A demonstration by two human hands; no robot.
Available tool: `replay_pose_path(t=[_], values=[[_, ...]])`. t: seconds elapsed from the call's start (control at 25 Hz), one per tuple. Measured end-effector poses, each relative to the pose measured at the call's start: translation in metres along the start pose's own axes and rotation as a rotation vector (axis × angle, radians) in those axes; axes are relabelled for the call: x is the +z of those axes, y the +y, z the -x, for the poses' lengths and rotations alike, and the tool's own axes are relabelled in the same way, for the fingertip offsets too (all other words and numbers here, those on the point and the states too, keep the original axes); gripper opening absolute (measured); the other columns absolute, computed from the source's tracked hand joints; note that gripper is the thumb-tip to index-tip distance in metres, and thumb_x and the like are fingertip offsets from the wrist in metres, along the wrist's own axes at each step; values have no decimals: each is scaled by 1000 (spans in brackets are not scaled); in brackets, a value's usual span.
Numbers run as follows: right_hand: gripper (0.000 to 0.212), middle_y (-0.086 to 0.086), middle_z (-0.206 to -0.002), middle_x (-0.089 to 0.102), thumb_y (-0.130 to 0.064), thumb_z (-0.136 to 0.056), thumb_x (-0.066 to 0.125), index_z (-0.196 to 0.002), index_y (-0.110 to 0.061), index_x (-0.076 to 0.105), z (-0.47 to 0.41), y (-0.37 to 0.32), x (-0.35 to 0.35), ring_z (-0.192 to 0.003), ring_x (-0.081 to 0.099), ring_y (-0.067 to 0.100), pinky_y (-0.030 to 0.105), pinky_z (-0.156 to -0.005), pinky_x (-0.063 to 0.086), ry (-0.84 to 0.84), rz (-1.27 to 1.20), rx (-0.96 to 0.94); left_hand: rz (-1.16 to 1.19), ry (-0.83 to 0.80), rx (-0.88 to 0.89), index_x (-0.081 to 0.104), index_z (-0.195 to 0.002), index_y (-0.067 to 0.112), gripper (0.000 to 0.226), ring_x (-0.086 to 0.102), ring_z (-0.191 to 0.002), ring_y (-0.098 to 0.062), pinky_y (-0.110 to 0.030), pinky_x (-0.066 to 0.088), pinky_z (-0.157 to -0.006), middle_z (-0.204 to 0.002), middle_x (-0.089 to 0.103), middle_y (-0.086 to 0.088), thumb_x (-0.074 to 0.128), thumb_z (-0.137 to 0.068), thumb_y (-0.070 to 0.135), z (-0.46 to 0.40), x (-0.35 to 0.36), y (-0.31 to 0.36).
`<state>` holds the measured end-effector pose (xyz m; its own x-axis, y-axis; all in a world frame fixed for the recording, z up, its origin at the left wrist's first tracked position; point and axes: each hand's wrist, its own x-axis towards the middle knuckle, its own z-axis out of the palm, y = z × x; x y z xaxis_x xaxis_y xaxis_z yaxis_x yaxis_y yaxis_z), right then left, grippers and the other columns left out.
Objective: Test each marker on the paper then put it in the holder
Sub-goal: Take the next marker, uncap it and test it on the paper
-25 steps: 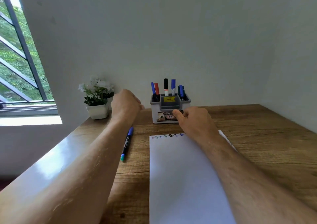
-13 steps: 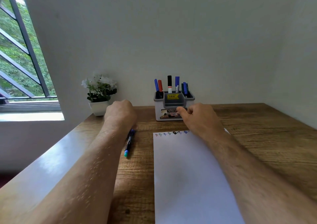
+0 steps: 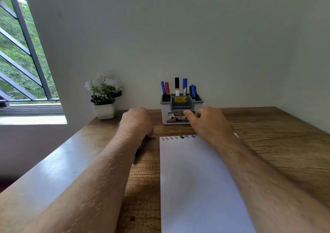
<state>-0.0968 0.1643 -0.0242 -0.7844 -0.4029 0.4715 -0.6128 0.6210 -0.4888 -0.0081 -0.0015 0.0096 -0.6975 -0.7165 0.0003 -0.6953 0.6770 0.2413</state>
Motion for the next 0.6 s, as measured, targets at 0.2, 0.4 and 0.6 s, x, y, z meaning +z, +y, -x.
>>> replay_pose_path(t=[0.2, 0.4, 0.6], values=[[47, 0, -64, 60, -54, -97, 48, -68, -19, 58, 1, 0, 0, -55, 55, 6, 20, -48, 33, -4, 2, -12, 108, 52, 4, 58, -83, 11, 27, 61, -64, -16, -26, 43, -45, -77, 63, -5, 79, -79, 28, 6, 0, 5], [44, -1, -66, 62, -53, -97, 48, -71, -20, 61, 0, 0, 2, -59, 57, 5, 21, -52, 39, -21, -23, -55, 470, 197, 37, 68, -83, 10, 25, 65, -66, -17, -25, 41, -47, -77, 69, -5, 77, -78, 32, 4, -8, 7], [40, -3, -79, 66, -52, -100, 41, -81, -24, 63, 3, -2, 5, -71, 63, 6, 17, -59, 45, -90, -107, -185, 998, 143, 165, 74, -94, 15, 13, 71, -67, -16, -32, 61, -62, -81, 75, -6, 74, -83, 22, 9, -6, 12]])
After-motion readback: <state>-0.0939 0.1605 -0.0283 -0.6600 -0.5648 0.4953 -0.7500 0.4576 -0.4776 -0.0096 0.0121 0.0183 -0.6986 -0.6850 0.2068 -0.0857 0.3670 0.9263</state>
